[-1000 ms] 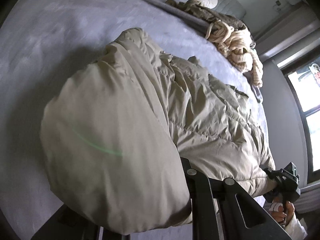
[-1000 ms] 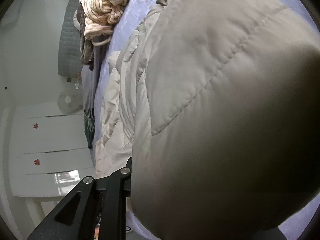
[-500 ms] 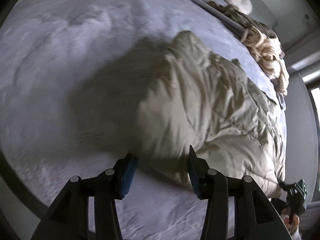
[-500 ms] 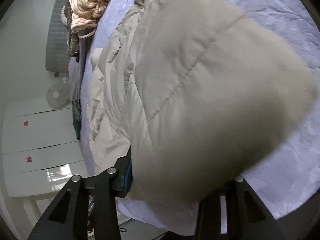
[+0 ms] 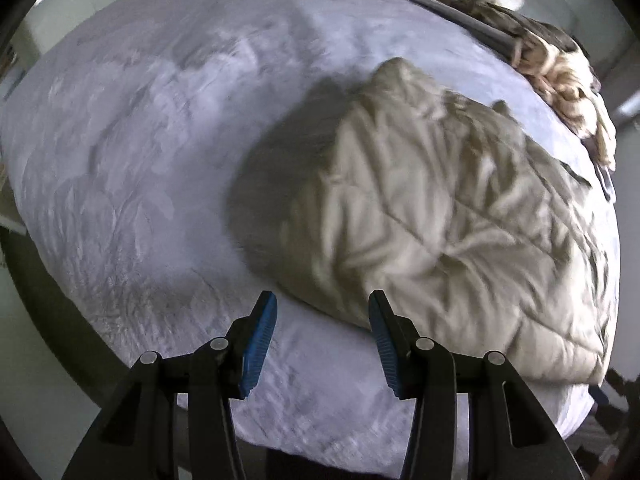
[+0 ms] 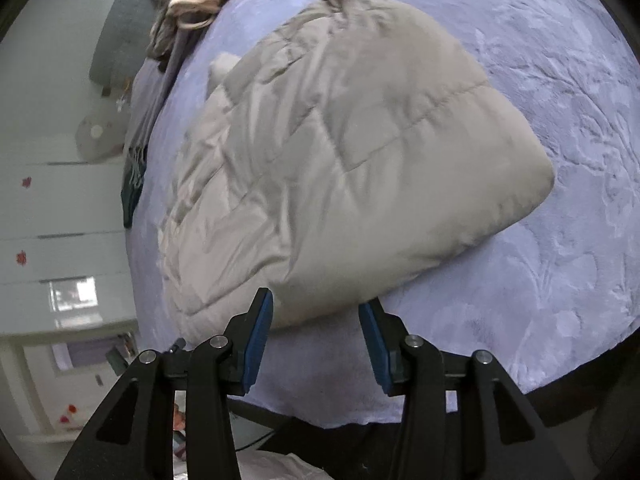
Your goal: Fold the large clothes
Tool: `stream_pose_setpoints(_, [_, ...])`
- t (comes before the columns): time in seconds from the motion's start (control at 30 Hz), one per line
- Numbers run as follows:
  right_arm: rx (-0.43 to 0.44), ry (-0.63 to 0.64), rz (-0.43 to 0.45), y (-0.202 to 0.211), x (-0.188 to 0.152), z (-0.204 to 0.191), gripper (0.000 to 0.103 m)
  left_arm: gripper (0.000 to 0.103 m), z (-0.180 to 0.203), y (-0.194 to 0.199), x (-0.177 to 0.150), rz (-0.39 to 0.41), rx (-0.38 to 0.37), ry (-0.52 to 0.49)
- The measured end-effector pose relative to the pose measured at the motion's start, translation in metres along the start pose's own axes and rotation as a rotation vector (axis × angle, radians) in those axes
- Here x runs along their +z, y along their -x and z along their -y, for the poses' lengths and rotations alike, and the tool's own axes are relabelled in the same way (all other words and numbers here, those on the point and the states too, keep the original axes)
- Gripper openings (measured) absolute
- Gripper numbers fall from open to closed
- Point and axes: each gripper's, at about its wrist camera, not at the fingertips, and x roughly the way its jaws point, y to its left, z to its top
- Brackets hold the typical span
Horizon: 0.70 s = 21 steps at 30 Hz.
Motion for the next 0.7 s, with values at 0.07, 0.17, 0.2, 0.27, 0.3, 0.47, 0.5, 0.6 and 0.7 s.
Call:
stream_pose_setpoints(0.07, [-0.001,0.017,-0.008,0.000,-0.003,-0.006,0.051,0.050,0.006,0.009,-0.006,-0.002,0.002,-0.012])
stream_pose_setpoints(0.17, [0.005,0.048,-0.025,-0.001,-0.007,-0.016,0.052,0.050,0.018,0.022,-0.014,-0.005,-0.007,-0.032])
stream_pose_setpoints(0.2, [0.003,0.065,-0.029,-0.002,-0.008,-0.022,0.053,0.050,0.021,0.026,-0.015,-0.004,-0.004,-0.046])
stream_pose_setpoints(0.27, [-0.001,0.091,-0.032,-0.004,-0.010,-0.032,0.058,0.050,0.030,0.030,-0.016,-0.003,0.002,-0.058])
stream_pose_setpoints(0.3, [-0.003,0.105,-0.027,-0.005,-0.011,-0.038,0.058,0.050,0.032,0.030,-0.015,-0.007,0.003,-0.072])
stream_pose_setpoints(0.47, [-0.001,0.121,-0.001,-0.015,-0.013,-0.056,0.066,0.050,0.037,0.024,0.000,-0.036,0.006,-0.124])
stream_pose_setpoints(0.5, [-0.001,0.118,0.002,-0.018,-0.013,-0.060,0.066,0.050,0.037,0.024,0.004,-0.042,0.006,-0.140])
stream_pose_setpoints(0.6, [0.002,0.103,0.006,-0.034,-0.015,-0.076,0.068,0.051,0.035,0.023,0.016,-0.049,0.004,-0.194])
stream_pose_setpoints(0.7, [-0.014,0.118,0.002,-0.048,-0.019,-0.095,0.072,0.099,0.033,0.026,0.030,-0.021,0.023,-0.239])
